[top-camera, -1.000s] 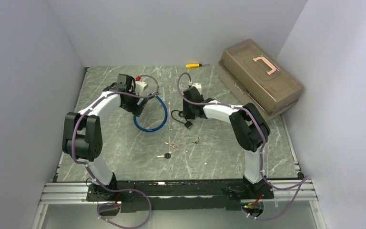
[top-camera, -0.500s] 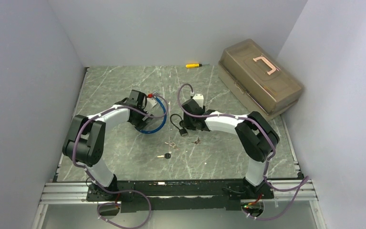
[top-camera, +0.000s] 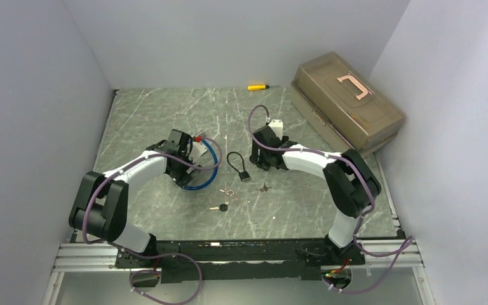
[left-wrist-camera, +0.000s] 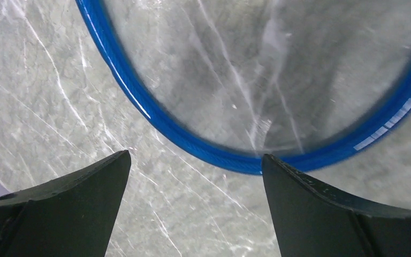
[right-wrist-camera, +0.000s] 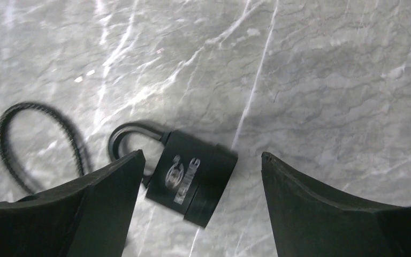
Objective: Unlock with the key
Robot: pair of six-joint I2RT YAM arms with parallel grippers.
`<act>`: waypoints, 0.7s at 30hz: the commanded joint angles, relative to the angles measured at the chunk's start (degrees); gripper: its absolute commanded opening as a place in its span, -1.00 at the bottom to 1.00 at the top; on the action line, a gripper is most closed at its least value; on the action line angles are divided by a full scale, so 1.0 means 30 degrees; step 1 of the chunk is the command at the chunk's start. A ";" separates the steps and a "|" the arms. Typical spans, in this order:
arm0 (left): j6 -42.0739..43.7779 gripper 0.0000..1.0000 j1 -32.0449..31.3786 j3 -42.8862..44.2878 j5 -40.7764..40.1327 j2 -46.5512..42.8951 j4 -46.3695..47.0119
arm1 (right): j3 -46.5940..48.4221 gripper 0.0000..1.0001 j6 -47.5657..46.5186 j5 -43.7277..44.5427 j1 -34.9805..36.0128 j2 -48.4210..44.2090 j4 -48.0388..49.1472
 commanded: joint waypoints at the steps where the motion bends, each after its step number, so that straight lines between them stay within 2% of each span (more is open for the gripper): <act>1: -0.0972 0.99 -0.0074 0.2409 0.2011 -0.1395 -0.2820 | -0.0366 0.67 -0.0544 0.1134 0.1182 -0.2808 -0.0443; 6: -0.1448 0.99 -0.0044 0.5947 0.3773 -0.2617 -0.5853 | -0.1728 0.68 -0.0430 0.1715 0.3766 -0.5450 -0.1293; 10: -0.1604 0.99 0.0225 0.7733 0.5668 -0.3437 -0.8202 | -0.2899 0.61 -0.0443 0.2177 0.7271 -0.6336 -0.1090; 13: -0.1811 0.99 0.0694 0.7953 0.7594 -0.4384 -0.9251 | -0.3430 0.57 -0.0945 0.1228 0.9024 -0.5763 0.0073; 17: -0.1488 0.99 0.1965 0.7208 0.9489 -0.5886 -0.9731 | -0.3665 0.52 -0.1842 -0.0343 0.9631 -0.4609 0.1963; 21: -0.0824 0.99 0.4620 0.6639 1.1407 -0.6704 -1.0266 | -0.3029 0.45 -0.2828 -0.1070 0.9659 -0.3341 0.2856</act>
